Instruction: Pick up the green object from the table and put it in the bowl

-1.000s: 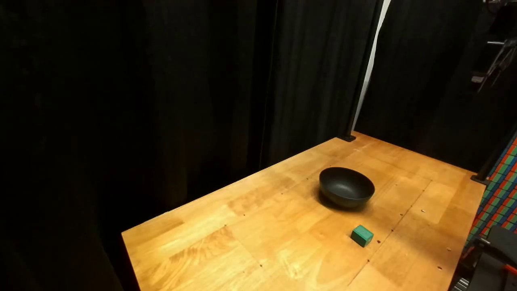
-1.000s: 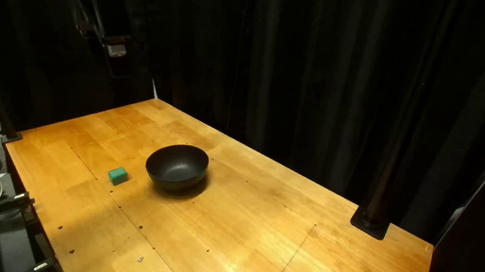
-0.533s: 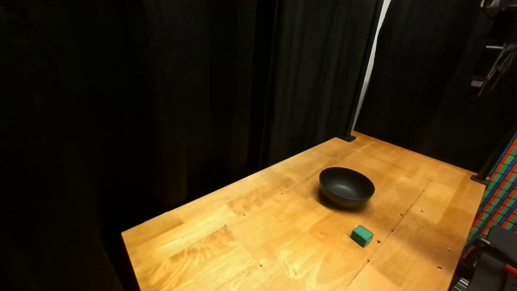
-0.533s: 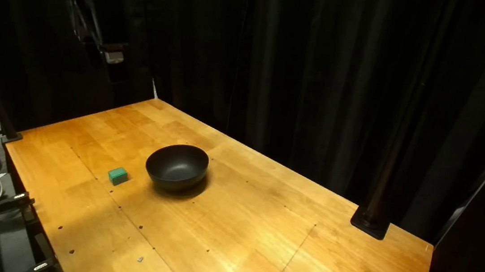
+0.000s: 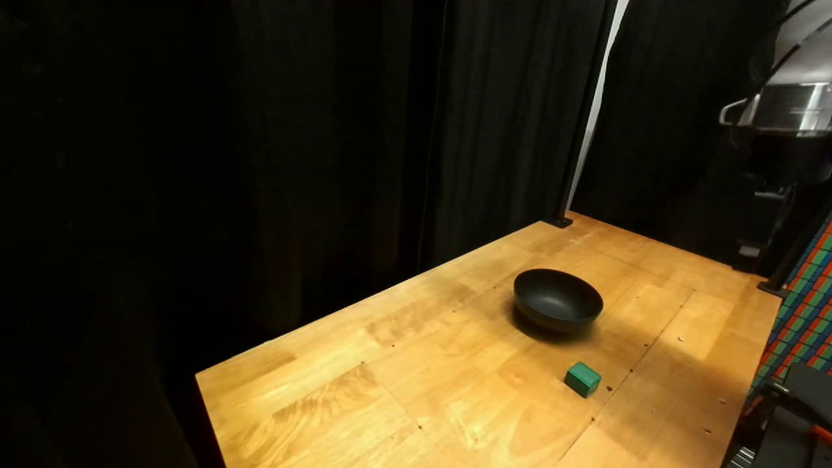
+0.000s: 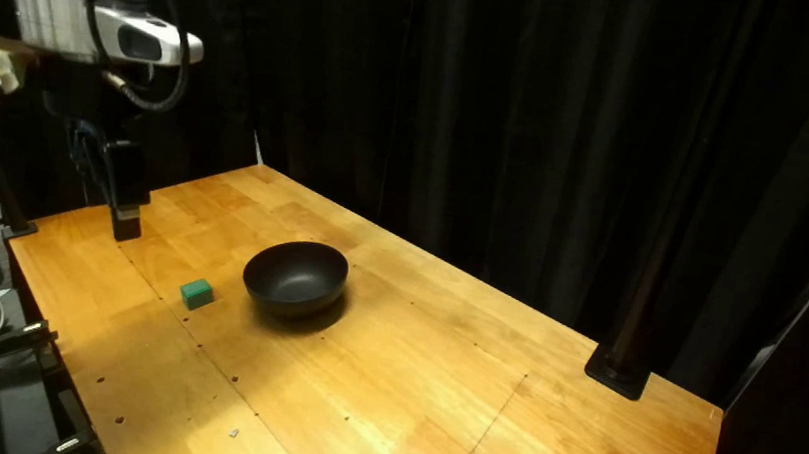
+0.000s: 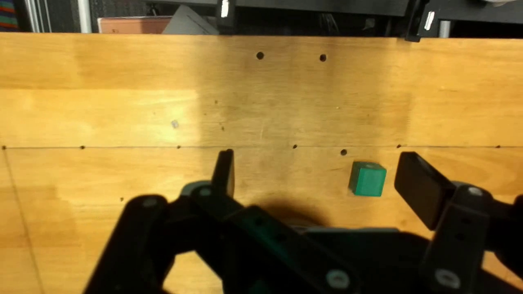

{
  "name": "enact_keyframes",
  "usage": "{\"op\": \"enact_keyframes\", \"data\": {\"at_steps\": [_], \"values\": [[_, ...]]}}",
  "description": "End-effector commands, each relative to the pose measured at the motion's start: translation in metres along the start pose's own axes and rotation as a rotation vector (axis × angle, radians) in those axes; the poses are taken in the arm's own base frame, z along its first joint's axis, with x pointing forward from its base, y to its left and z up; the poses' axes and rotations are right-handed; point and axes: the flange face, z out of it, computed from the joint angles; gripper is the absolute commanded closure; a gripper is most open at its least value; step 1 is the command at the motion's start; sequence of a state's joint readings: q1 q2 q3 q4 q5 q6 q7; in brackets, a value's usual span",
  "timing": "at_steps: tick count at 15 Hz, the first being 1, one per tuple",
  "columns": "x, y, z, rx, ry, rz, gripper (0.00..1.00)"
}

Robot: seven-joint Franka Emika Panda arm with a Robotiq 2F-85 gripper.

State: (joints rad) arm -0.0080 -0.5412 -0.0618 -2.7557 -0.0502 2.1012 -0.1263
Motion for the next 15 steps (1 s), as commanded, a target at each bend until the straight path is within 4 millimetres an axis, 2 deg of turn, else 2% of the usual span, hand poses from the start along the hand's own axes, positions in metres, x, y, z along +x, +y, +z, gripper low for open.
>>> {"op": "enact_keyframes", "data": {"at_steps": [1, 5, 8, 11, 15], "values": [[0.028, -0.041, 0.027, 0.016, 0.094, 0.023, 0.0], [0.057, -0.082, 0.066, 0.021, 0.2, 0.028, 0.0], [0.065, -0.101, 0.103, 0.023, 0.202, 0.019, 0.0], [0.067, -0.105, 0.142, 0.031, 0.179, 0.033, 0.0], [0.067, -0.106, 0.18, 0.045, 0.174, 0.06, 0.0]]}}
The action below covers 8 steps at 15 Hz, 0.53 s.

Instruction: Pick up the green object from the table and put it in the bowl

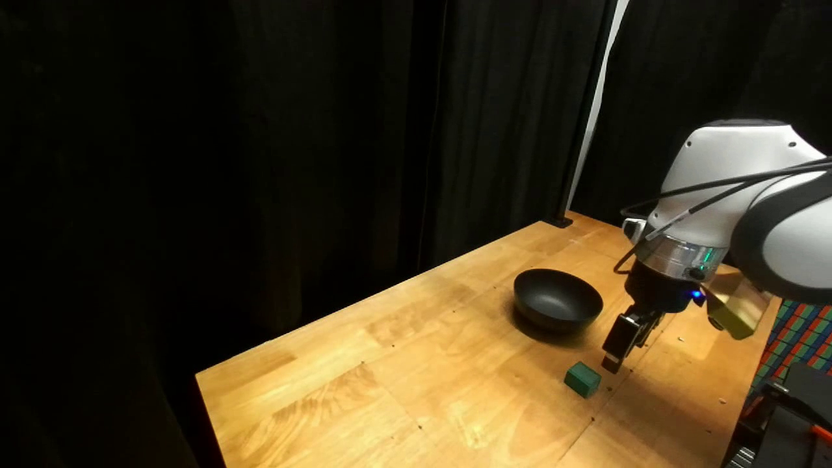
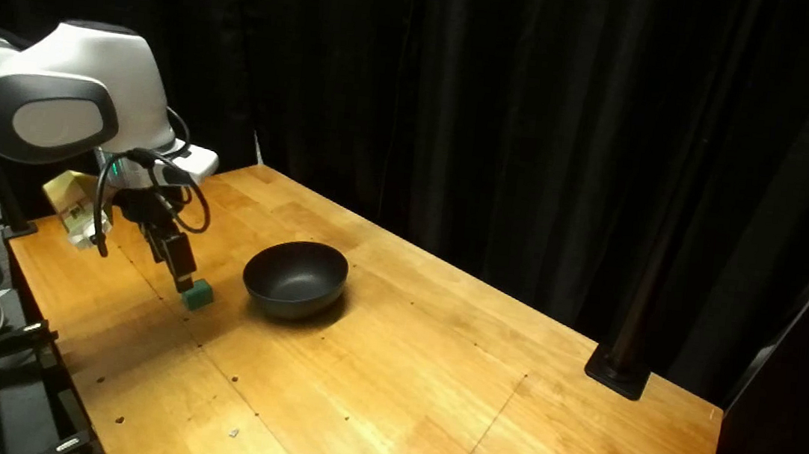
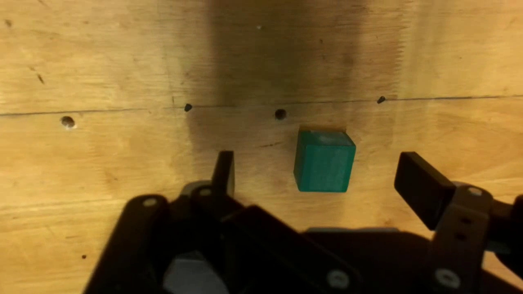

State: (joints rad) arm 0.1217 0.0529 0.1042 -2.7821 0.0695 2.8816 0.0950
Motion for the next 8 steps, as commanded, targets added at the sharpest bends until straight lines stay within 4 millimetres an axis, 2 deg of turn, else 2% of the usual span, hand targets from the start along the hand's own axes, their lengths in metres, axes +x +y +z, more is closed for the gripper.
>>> {"op": "enact_keyframes", "data": {"at_steps": [1, 5, 8], "values": [[-0.005, -0.004, 0.029, 0.02, 0.015, 0.042, 0.0], [-0.013, -0.018, 0.053, 0.051, 0.017, 0.079, 0.0], [-0.015, -0.031, 0.061, 0.063, 0.059, 0.08, 0.0]]}}
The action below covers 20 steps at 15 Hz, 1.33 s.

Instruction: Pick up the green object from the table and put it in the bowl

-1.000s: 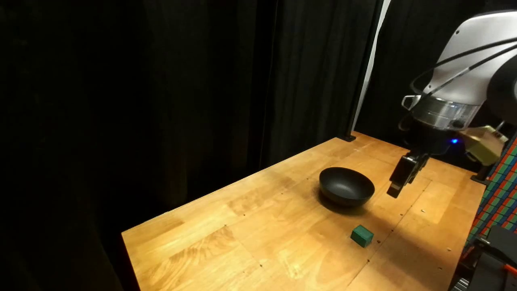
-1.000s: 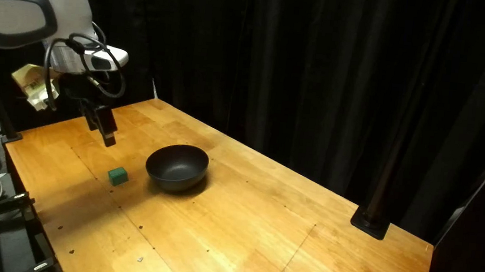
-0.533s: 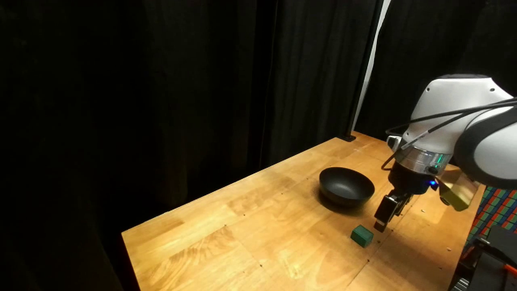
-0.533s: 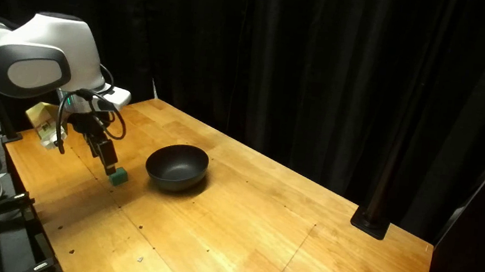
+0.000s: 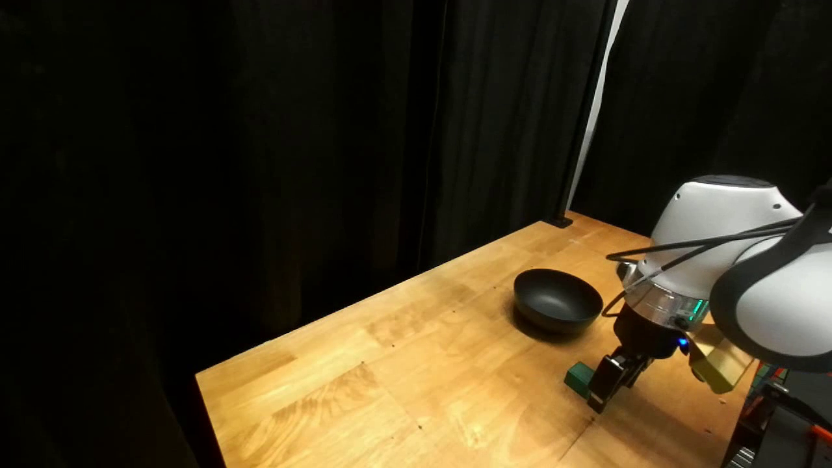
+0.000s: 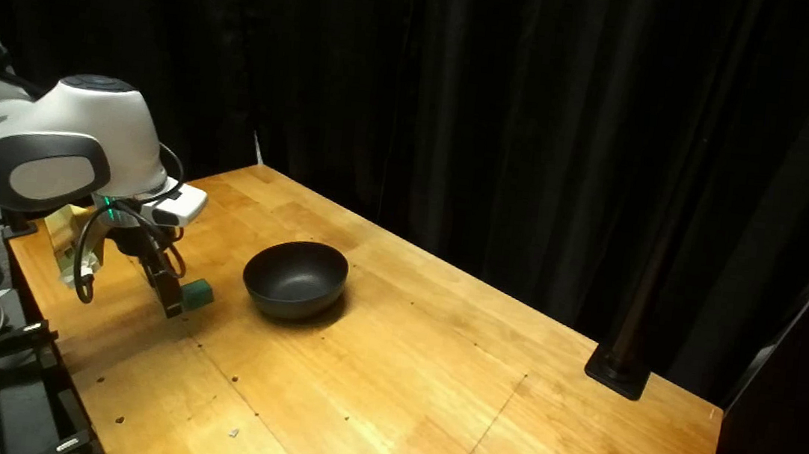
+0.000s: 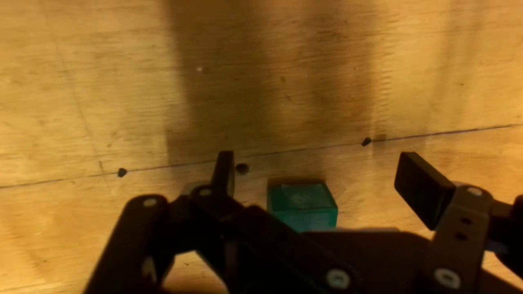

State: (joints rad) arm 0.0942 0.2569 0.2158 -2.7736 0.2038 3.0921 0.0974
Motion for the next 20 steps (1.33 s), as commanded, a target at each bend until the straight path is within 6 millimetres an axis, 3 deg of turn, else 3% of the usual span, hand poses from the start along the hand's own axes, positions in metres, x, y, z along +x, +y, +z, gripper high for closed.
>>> {"op": "enact_keyframes", "data": {"at_steps": [1, 5, 6, 8, 11, 15, 18, 20], "values": [[0.0, -0.01, 0.008, 0.011, 0.082, 0.008, 0.0], [0.006, -0.002, 0.01, -0.031, 0.183, -0.008, 0.03], [0.007, 0.0, 0.013, -0.046, 0.198, -0.01, 0.27], [0.006, 0.004, 0.018, -0.066, 0.199, -0.006, 0.29], [0.003, 0.006, 0.022, -0.081, 0.172, 0.003, 0.54], [0.013, 0.01, 0.002, -0.077, 0.18, 0.006, 0.81], [0.027, 0.034, -0.013, -0.105, 0.182, 0.041, 0.82], [0.038, 0.06, -0.027, -0.139, 0.191, 0.094, 0.82]]}}
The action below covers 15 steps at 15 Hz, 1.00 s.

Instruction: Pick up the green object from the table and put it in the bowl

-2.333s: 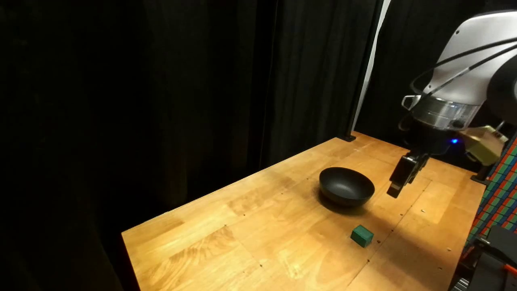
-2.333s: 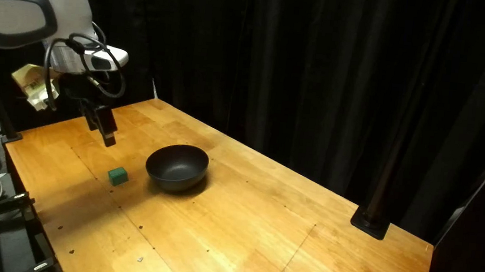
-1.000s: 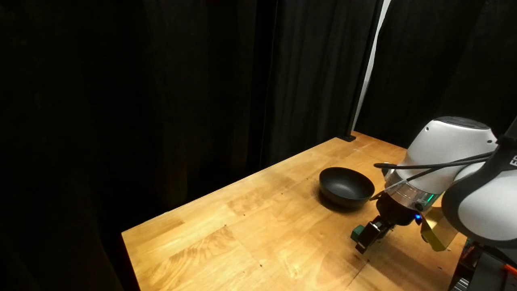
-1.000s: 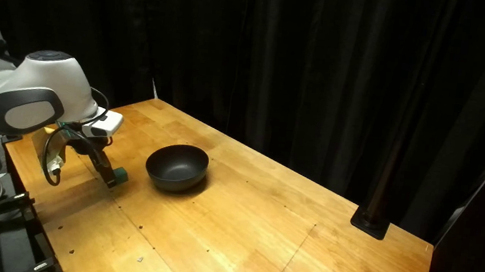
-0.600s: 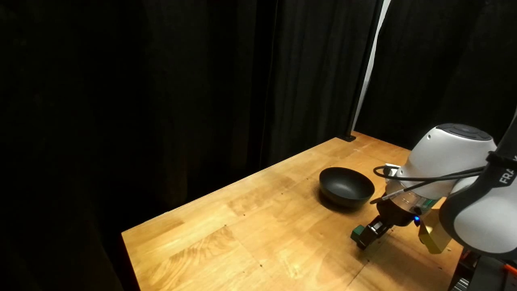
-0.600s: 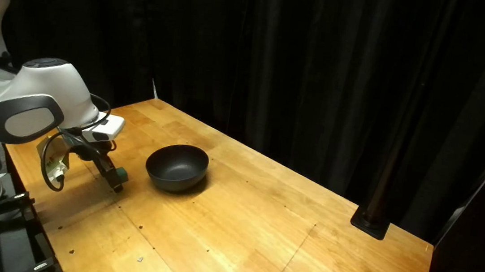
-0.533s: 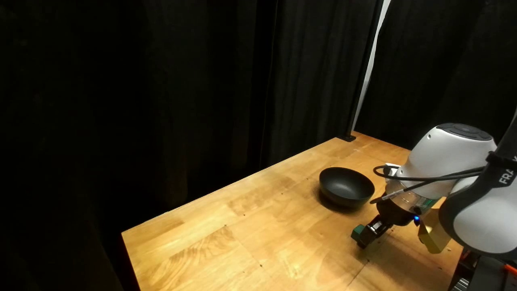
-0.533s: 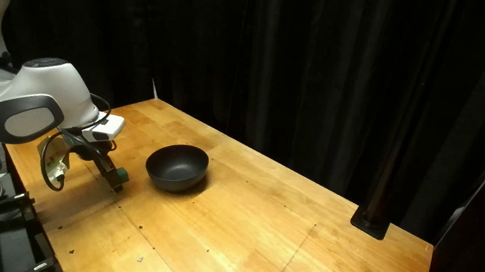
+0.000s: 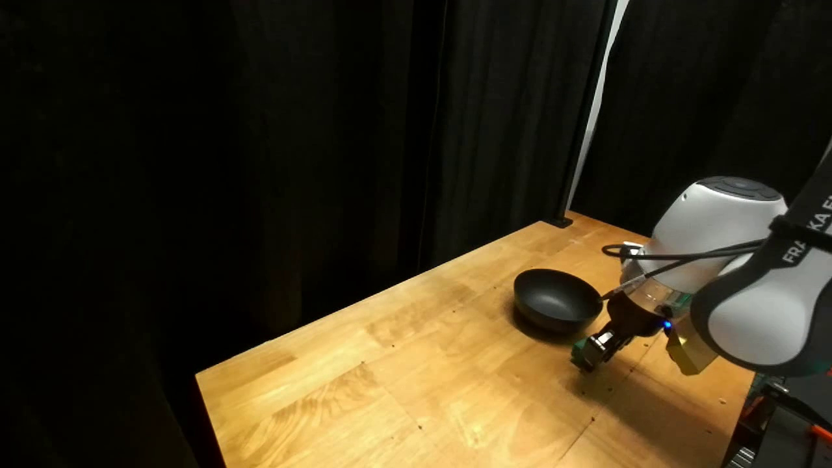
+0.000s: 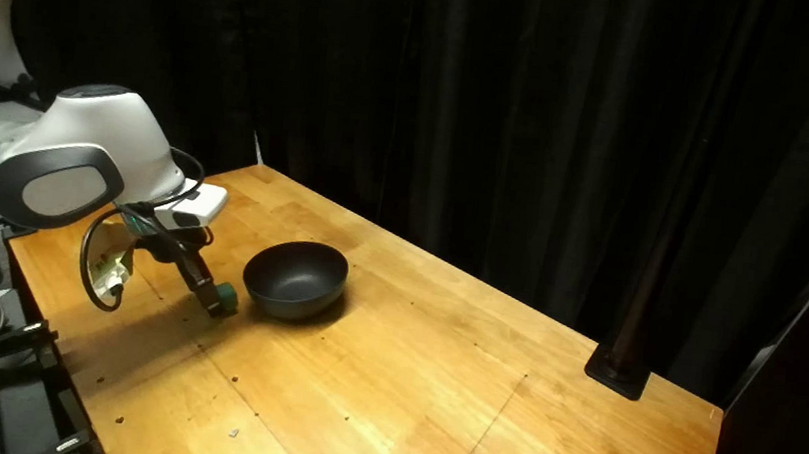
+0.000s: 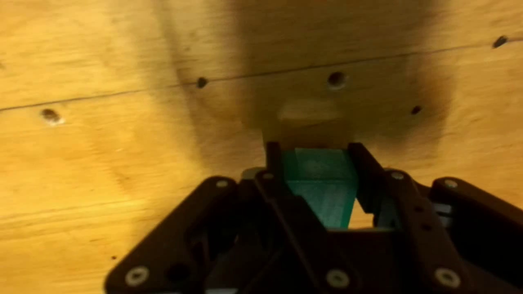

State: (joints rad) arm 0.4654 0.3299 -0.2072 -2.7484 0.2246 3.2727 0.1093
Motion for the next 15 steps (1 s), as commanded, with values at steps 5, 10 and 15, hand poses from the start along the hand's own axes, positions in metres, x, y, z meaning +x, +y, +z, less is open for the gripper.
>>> {"op": "enact_keyframes", "data": {"at_steps": [5, 10, 15], "values": [[0.035, 0.063, -0.029, -0.114, -0.074, 0.103, 0.82], [0.054, 0.057, -0.046, -0.159, -0.095, 0.116, 0.82], [0.061, 0.038, -0.061, -0.212, -0.06, 0.117, 0.82]]}}
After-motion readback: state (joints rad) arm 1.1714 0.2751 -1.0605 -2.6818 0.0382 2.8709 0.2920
